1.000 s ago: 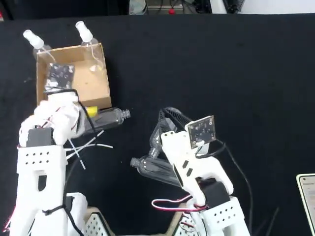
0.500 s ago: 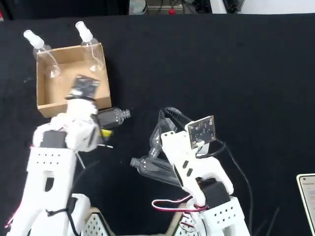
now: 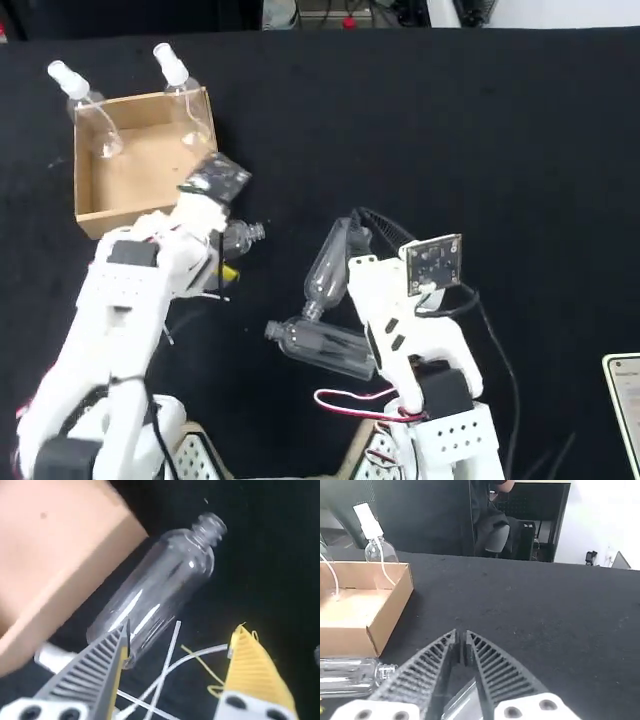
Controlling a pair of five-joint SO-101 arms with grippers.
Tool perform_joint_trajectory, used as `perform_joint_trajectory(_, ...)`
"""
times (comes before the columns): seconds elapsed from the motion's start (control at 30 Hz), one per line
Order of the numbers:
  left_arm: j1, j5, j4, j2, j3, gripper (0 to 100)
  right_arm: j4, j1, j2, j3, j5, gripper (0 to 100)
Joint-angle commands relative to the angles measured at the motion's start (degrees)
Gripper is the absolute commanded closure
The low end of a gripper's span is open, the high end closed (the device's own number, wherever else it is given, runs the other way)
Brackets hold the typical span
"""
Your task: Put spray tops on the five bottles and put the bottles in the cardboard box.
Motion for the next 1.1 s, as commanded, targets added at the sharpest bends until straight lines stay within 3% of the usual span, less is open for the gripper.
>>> perform_joint_trajectory(0.0, -1.7, -5.6, -1.1, 9.1, -10.0, 69, -1.8, 0.8, 0.0, -0.6, 0.1, 98.3)
perform_joint_trajectory(0.17, -2.2, -6.0, -1.1, 16.5, -15.4, 69, -1.8, 0.8, 0.0, -0.6, 0.1, 98.3)
perform_joint_trajectory(0.43, -2.1, -12.5, -1.6, 22.0, -16.4, 69, -1.8, 0.8, 0.0, -0.7, 0.1, 98.3)
perform_joint_trajectory(0.77, -1.6, -12.2, -1.3, 23.6, -16.0, 69, -1.8, 0.8, 0.0, -0.7, 0.0, 98.3)
perform_joint_trajectory(1.07, 3.8, -2.5, -1.5, 24.3, -20.1, 69, -1.7, 0.7, 0.0, -0.6, 0.0, 98.3)
